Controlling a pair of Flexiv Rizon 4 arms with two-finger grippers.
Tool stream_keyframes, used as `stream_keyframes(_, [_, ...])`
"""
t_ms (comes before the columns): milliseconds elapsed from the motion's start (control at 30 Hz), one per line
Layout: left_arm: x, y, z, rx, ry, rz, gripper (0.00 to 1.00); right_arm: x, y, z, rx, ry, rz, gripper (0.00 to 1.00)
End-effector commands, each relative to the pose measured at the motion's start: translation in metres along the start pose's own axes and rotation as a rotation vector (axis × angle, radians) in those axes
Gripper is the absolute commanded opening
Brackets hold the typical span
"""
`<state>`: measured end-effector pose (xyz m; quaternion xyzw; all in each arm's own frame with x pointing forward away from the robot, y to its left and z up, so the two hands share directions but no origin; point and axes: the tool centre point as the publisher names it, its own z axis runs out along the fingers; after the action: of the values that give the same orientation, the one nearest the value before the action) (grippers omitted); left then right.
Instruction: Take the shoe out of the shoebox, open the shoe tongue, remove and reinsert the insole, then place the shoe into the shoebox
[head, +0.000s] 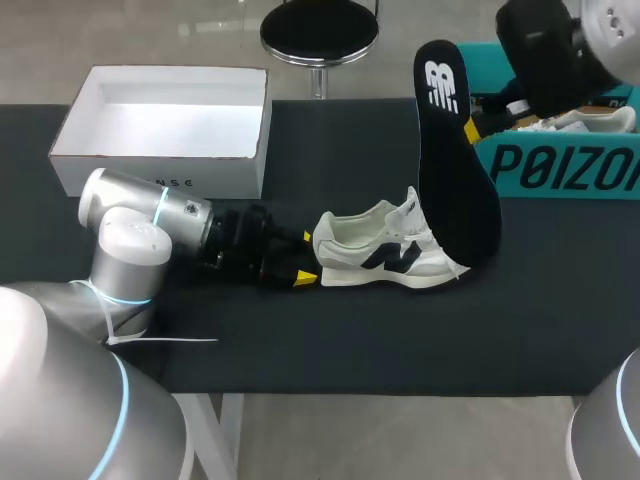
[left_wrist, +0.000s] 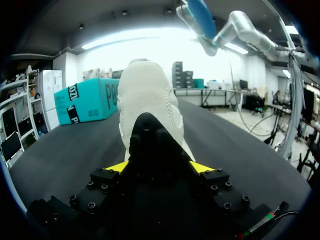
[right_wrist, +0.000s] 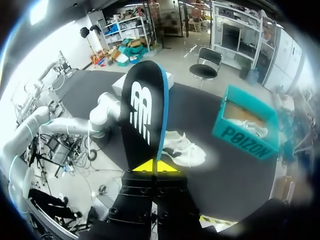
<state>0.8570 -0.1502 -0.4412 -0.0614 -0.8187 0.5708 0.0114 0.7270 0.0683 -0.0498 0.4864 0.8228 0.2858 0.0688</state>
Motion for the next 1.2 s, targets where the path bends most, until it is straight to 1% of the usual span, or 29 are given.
stream_keyframes(33, [0.000,0.001,0.002,-0.001,0.001,0.000,0.00,-0.001,0.011,0.007,0.013,0.007,-0.009,0.00])
stream_keyframes(167, [0.000,0.001,0.002,-0.001,0.001,0.000,0.00,0.000,0.017,0.008,0.014,0.013,-0.021,0.00])
stream_keyframes(833, [0.000,0.001,0.002,-0.001,0.001,0.000,0.00,0.000,0.017,0.008,0.014,0.013,-0.021,0.00])
stream_keyframes(900, [0.000,0.002,-0.001,-0.029,-0.003,0.007,0.00,0.000,0.017,0.008,0.014,0.013,-0.021,0.00])
stream_keyframes(967, [-0.002,0.004,-0.003,-0.056,-0.029,0.000,0.00,0.000,0.017,0.008,0.014,0.013,-0.021,0.00])
stream_keyframes(1000, [-0.002,0.004,-0.004,-0.071,-0.031,0.000,0.21,0.000,0.017,0.008,0.014,0.013,-0.021,0.00])
stream_keyframes(1033, [-0.003,0.004,-0.006,-0.096,-0.035,0.005,0.75,0.000,0.017,0.008,0.014,0.013,-0.021,0.00])
stream_keyframes(1067, [-0.004,0.005,-0.006,-0.101,-0.036,0.009,1.00,0.000,0.017,0.008,0.014,0.013,-0.021,0.00])
stream_keyframes(1200, [-0.006,0.002,-0.011,-0.150,-0.038,0.022,1.00,0.000,0.017,0.008,0.014,0.013,-0.021,0.00])
